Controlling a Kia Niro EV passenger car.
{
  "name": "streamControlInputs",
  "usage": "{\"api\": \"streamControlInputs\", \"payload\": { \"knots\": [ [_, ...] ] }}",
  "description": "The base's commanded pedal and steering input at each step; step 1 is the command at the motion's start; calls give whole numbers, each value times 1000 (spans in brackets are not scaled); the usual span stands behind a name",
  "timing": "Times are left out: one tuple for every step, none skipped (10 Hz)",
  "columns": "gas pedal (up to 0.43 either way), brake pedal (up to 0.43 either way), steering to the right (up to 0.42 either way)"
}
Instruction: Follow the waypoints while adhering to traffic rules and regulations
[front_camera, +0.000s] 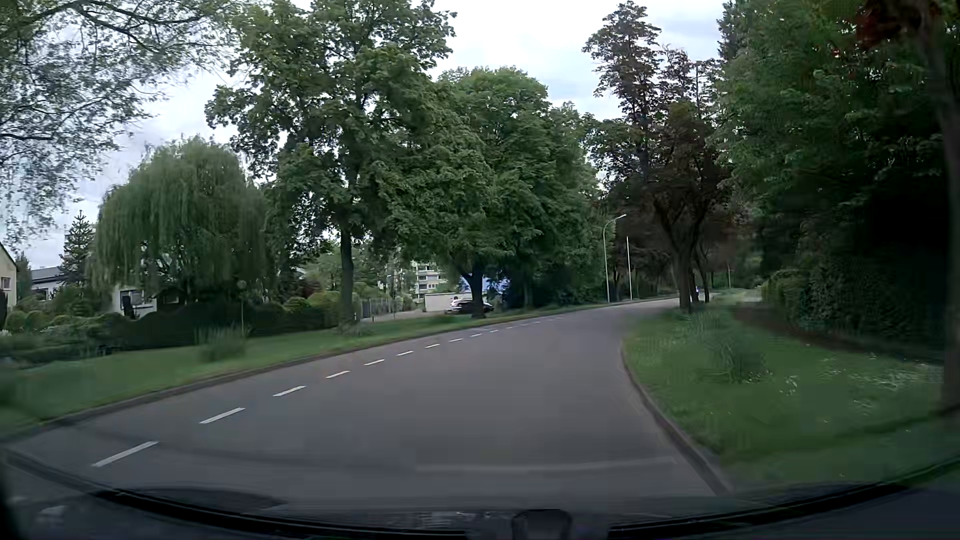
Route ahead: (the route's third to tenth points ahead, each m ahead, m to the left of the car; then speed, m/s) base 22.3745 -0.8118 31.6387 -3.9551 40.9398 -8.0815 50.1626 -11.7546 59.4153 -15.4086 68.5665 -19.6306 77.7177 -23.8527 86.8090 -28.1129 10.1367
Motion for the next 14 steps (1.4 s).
{"api": "streamControlInputs", "payload": {
  "knots": [
    [87, 0, 46],
    [87, 0, 48],
    [87, 0, 50],
    [87, 0, 50],
    [87, 0, 50],
    [87, 0, 51],
    [87, 0, 54],
    [87, 0, 56],
    [87, 0, 58],
    [87, 0, 59],
    [87, 0, 59],
    [87, 0, 59],
    [87, 0, 59],
    [87, 0, 59]
  ]
}}
